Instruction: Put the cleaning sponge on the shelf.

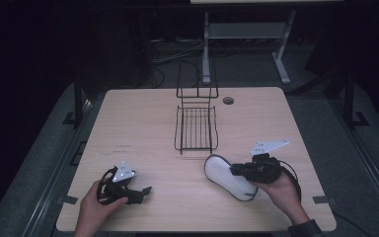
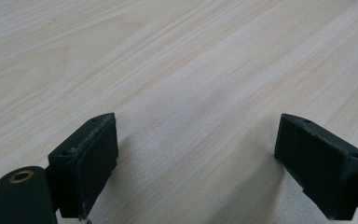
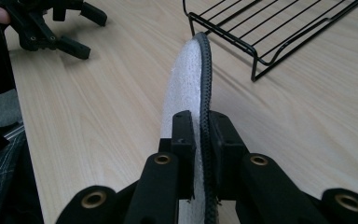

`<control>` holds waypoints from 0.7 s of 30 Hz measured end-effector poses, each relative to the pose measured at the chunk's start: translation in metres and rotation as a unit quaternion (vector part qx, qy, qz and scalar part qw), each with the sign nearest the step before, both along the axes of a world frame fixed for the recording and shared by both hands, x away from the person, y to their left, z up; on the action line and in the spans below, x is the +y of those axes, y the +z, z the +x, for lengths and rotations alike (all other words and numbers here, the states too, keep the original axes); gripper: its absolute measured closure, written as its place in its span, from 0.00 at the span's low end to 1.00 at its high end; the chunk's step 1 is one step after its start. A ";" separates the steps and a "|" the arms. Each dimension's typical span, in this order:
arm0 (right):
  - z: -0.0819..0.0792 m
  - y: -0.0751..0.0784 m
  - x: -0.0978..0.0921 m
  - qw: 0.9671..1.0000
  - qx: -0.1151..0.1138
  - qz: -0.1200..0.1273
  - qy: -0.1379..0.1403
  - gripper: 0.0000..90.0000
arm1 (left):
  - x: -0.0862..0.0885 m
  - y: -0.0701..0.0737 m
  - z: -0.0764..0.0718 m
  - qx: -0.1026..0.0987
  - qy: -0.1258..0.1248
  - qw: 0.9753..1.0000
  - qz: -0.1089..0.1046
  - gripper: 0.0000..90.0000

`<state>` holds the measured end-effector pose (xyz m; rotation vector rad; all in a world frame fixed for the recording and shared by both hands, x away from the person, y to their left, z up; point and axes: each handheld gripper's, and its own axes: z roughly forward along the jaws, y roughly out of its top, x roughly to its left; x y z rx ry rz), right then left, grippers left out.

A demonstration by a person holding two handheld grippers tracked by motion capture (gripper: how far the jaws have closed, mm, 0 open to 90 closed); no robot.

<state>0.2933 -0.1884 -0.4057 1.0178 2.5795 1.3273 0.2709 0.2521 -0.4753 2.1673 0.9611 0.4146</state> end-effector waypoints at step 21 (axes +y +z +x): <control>0.013 0.018 -0.012 0.999 -0.029 0.017 -0.005 0.91 | 0.000 0.000 0.000 0.000 0.000 1.000 0.000 0.14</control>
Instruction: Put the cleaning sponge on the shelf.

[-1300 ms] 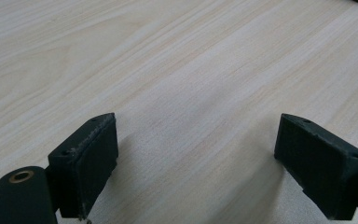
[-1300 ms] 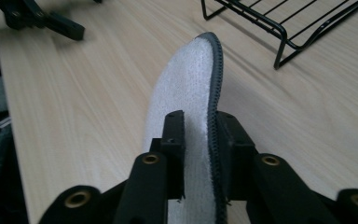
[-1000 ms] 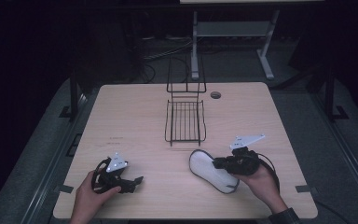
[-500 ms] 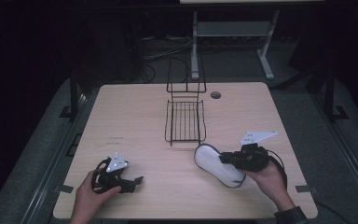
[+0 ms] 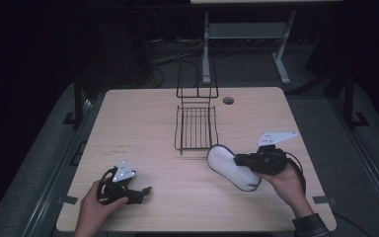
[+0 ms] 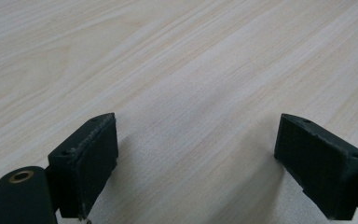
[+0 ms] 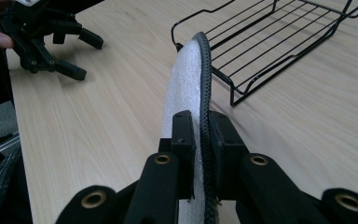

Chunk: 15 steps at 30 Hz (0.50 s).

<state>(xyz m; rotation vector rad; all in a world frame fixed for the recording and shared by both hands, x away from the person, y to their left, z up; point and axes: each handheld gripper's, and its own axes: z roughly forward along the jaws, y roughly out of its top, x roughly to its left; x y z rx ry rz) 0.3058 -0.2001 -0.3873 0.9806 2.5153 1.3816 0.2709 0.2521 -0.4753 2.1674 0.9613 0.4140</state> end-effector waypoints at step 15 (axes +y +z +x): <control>0.020 0.018 0.004 1.000 -0.021 0.012 -0.013 0.91 | 0.000 0.000 0.000 -0.001 -0.001 1.000 0.001 0.14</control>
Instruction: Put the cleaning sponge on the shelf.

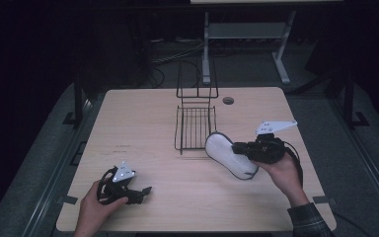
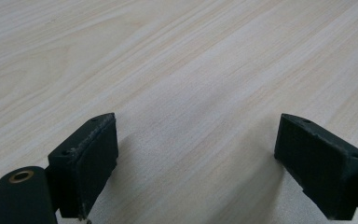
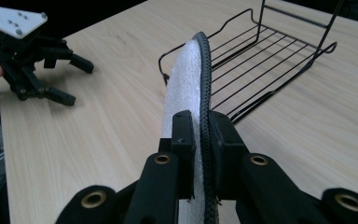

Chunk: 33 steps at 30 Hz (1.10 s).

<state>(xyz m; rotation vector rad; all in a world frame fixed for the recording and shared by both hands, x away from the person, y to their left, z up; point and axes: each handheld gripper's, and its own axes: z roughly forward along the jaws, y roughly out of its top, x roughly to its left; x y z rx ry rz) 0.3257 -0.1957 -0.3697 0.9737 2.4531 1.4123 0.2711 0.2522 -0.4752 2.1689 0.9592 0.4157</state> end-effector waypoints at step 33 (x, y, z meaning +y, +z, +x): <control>0.066 0.006 0.027 0.999 -0.007 0.030 -0.012 0.91 | 0.000 0.000 0.000 0.001 0.000 1.000 0.001 0.14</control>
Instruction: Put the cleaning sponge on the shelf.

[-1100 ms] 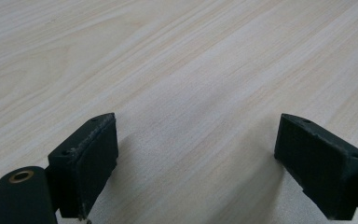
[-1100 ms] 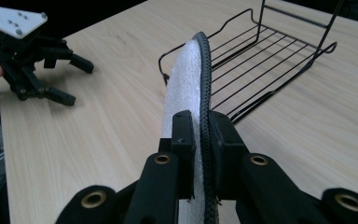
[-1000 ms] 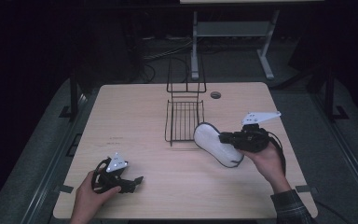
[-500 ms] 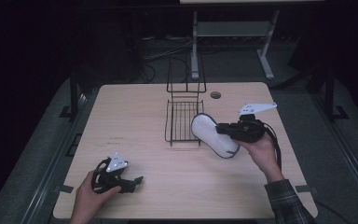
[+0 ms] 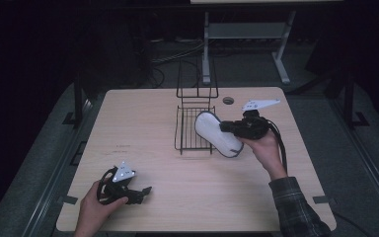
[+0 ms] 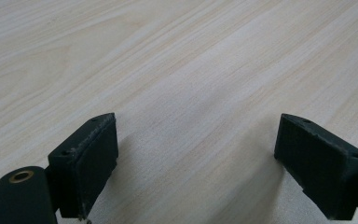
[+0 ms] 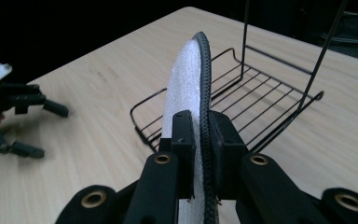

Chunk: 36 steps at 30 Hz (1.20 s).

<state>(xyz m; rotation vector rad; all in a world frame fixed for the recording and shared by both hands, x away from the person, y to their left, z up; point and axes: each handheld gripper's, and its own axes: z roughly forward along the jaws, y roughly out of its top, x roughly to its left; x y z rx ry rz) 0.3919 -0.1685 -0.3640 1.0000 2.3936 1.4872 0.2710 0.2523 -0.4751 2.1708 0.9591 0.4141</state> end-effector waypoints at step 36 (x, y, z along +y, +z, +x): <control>0.072 -0.028 0.060 0.998 0.055 -0.010 0.004 0.90 | 0.000 0.000 0.000 0.000 0.000 1.000 0.000 0.14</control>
